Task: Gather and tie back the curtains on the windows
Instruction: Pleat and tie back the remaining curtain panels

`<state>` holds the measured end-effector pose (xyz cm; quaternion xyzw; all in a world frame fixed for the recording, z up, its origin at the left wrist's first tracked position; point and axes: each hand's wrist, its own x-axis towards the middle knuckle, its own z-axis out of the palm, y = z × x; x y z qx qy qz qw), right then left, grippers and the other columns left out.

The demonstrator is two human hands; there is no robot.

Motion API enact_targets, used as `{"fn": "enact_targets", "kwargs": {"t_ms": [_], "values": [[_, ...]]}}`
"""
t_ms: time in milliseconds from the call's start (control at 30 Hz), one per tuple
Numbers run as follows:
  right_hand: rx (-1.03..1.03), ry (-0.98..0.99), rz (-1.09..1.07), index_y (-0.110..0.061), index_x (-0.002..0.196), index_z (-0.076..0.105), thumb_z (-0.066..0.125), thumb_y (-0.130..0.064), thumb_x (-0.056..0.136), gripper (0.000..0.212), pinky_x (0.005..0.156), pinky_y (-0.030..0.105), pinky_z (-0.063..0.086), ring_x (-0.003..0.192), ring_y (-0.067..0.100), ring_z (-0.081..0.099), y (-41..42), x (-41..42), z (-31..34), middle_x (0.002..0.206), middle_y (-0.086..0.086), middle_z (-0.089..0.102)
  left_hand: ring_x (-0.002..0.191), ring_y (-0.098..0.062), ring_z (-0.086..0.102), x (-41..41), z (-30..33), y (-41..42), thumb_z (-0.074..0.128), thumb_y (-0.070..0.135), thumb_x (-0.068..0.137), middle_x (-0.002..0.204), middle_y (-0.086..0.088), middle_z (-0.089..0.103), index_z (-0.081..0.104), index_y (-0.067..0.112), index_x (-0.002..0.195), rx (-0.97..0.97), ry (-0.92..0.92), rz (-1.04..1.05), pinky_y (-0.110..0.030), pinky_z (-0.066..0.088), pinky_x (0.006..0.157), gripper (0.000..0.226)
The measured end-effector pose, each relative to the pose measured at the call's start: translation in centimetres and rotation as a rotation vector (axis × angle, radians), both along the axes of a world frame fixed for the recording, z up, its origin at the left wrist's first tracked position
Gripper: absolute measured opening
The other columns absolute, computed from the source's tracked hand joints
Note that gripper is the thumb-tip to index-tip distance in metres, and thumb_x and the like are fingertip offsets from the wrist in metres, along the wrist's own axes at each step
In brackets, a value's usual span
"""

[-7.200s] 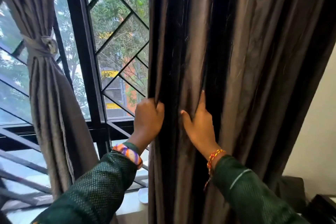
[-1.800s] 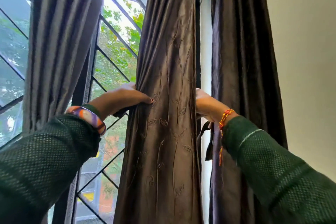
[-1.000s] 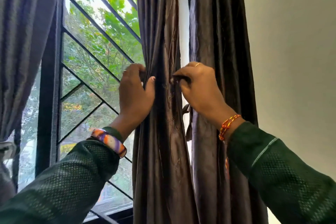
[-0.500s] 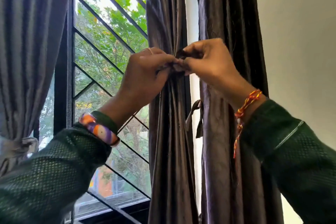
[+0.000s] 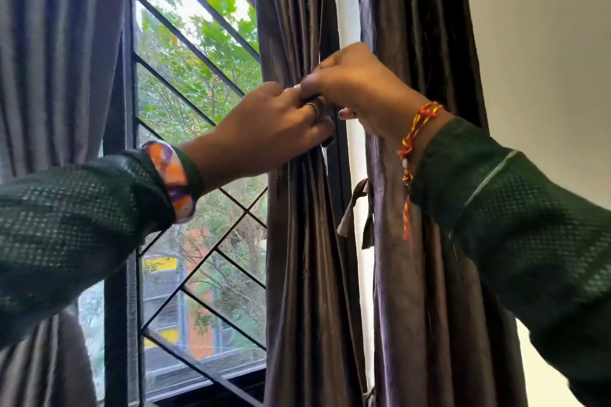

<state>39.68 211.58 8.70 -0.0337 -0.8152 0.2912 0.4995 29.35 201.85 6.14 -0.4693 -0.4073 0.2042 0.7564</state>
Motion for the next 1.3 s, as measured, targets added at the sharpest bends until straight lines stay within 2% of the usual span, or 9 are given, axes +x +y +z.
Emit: {"fn": "enact_targets", "kwargs": {"t_ms": [133, 300, 400, 533, 733, 900, 1000, 1167, 1300], "values": [[-0.034, -0.03, 0.148, -0.016, 0.089, 0.057, 0.055, -0.019, 0.091, 0.004, 0.057, 0.021, 0.046, 0.064, 0.01, 0.051, -0.3, 0.0, -0.6, 0.075, -0.003, 0.052, 0.054, -0.024, 0.063, 0.7, -0.5, 0.6, 0.053, 0.016, 0.082, 0.069, -0.005, 0.067, 0.066, 0.017, 0.088, 0.231, -0.167, 0.16, -0.023, 0.025, 0.05, 0.015], [-0.097, -0.071, 0.414, -0.014, 0.103, 0.062, 0.051, -0.023, 0.096, 0.015, 0.056, 0.025, 0.052, 0.06, 0.013, 0.059, 1.3, -0.5, -2.4, 0.08, 0.0, 0.058, 0.096, -0.037, 0.057, 0.3, 0.7, 1.2, 0.046, 0.025, 0.092, 0.106, -0.017, 0.059, 0.05, 0.009, 0.105, 0.348, -1.168, -0.252, -0.036, 0.037, 0.067, 0.021], [-0.051, 0.097, 0.366, -0.008, 0.085, 0.063, 0.058, -0.009, 0.091, 0.008, 0.046, 0.02, 0.051, 0.05, 0.01, 0.057, 2.1, -1.3, -2.1, 0.07, 0.004, 0.058, 0.097, -0.032, 0.056, -0.4, 1.2, 0.9, 0.049, 0.034, 0.084, 0.104, -0.014, 0.06, 0.053, 0.008, 0.104, 0.181, -1.357, -0.407, -0.041, 0.047, 0.081, 0.033], [-0.029, 0.184, 0.26, -0.014, 0.069, 0.059, 0.064, -0.013, 0.087, 0.019, 0.049, 0.025, 0.051, 0.062, 0.012, 0.058, 1.7, -2.2, -1.2, 0.065, 0.0, 0.058, 0.088, -0.037, 0.058, 0.1, 1.1, 0.8, 0.054, 0.035, 0.075, 0.094, -0.015, 0.06, 0.052, 0.006, 0.1, 0.229, -1.184, -0.283, -0.039, 0.045, 0.067, 0.038], [-0.173, 0.111, 0.368, -0.016, 0.065, 0.048, 0.052, -0.016, 0.095, 0.03, 0.046, 0.019, 0.046, 0.054, 0.015, 0.054, 0.6, -3.1, -0.4, 0.062, 0.003, 0.053, 0.049, -0.025, 0.051, 0.8, 1.3, -0.2, 0.056, 0.029, 0.071, 0.048, -0.007, 0.053, 0.054, 0.014, 0.072, 0.604, -0.147, 0.027, -0.03, 0.028, 0.051, 0.015], [-0.241, 0.025, 0.398, -0.016, 0.064, 0.05, 0.055, -0.018, 0.093, 0.03, 0.042, 0.013, 0.042, 0.049, 0.01, 0.047, 0.4, -3.0, -0.1, 0.058, 0.0, 0.047, 0.048, -0.022, 0.048, -0.8, 2.1, -1.3, 0.063, 0.017, 0.076, 0.047, -0.003, 0.05, 0.06, 0.019, 0.065, 0.394, 0.027, 0.069, -0.031, 0.026, 0.055, 0.011], [-0.317, 0.054, 0.434, -0.014, 0.071, 0.052, 0.053, -0.015, 0.094, 0.024, 0.042, 0.015, 0.045, 0.049, 0.011, 0.046, 0.5, -2.9, -0.7, 0.059, 0.002, 0.048, 0.054, -0.026, 0.056, 0.7, 1.8, -1.7, 0.062, 0.023, 0.075, 0.055, -0.01, 0.06, 0.067, 0.012, 0.068, 0.371, -0.312, 0.12, -0.026, 0.03, 0.056, 0.014], [-0.35, -0.171, 0.532, -0.001, 0.084, 0.055, 0.061, -0.005, 0.088, 0.009, 0.049, 0.025, 0.057, 0.055, 0.02, 0.061, 0.2, -2.0, -2.9, 0.068, 0.013, 0.06, 0.048, -0.014, 0.042, 1.3, 3.4, -2.2, 0.067, 0.023, 0.081, 0.05, -0.001, 0.048, 0.066, 0.003, 0.072, 0.102, -1.567, -0.005, -0.02, 0.033, 0.047, 0.022], [-0.344, -0.105, 0.684, -0.001, 0.085, 0.058, 0.068, 0.003, 0.079, 0.013, 0.059, 0.027, 0.059, 0.058, 0.019, 0.064, -0.2, -1.1, -3.4, 0.072, 0.012, 0.063, 0.053, -0.011, 0.036, 0.4, 4.1, -3.7, 0.055, 0.027, 0.091, 0.061, 0.001, 0.044, 0.052, 0.014, 0.069, 0.005, -1.919, -0.064, -0.023, 0.031, 0.052, 0.025]]}}
